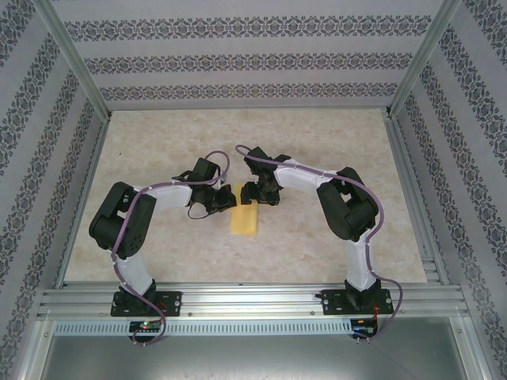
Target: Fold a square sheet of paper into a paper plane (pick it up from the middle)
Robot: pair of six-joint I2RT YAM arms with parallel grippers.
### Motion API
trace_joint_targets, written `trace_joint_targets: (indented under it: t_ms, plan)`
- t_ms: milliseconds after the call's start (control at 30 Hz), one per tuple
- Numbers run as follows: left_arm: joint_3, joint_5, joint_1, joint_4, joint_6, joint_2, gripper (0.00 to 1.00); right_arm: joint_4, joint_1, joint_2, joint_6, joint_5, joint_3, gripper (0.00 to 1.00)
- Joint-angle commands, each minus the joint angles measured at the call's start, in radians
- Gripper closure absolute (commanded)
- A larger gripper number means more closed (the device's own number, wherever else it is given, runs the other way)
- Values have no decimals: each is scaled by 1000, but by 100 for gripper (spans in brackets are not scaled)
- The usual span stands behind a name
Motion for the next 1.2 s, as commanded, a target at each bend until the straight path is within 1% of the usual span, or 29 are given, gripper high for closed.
trace_joint_targets:
  t_ms: [0, 333, 500, 567, 633, 700, 767, 833, 867, 900, 933, 967, 1067, 1100, 1167]
  plan:
    - [25, 3, -18, 36, -16, 22, 100, -31, -22, 86, 1, 108, -48, 31]
    - [20, -30, -27, 10, 9, 69, 100, -30, -21, 84, 7, 103, -45, 31]
    - [7, -48, -29, -3, 23, 79, 100, -28, -24, 48, 24, 96, -21, 28]
    - [4, -57, -28, -11, 29, 77, 100, -22, -26, 9, 31, 85, -5, 27]
    - [-1, -64, -28, -16, 35, 78, 100, -1, -34, -53, 40, 80, -5, 22]
    - [-4, -66, -28, -19, 37, 78, 100, 29, -48, -124, 54, 82, -22, 19]
    - [-6, -66, -29, -19, 38, 77, 100, 83, -67, -202, 75, 74, -65, 19]
    - [-5, -66, -28, -19, 41, 78, 100, 164, -87, -275, 97, 33, -125, 21]
    - [-5, -66, -28, -20, 41, 78, 100, 222, -94, -307, 108, -18, -167, 25]
    - [-4, -66, -28, -21, 43, 78, 100, 287, -101, -328, 124, -86, -203, 31]
    - [-3, -66, -29, -21, 43, 77, 100, 333, -102, -339, 141, -139, -226, 39]
    - [-2, -65, -28, -22, 43, 77, 100, 378, -98, -346, 159, -184, -249, 49]
    - [0, -68, -28, -25, 47, 78, 100, 424, -81, -324, 194, -261, -271, 69]
    - [0, -69, -28, -25, 47, 79, 100, 433, -71, -308, 203, -272, -272, 74]
    - [0, -68, -28, -24, 47, 80, 100, 445, -56, -280, 211, -286, -272, 79]
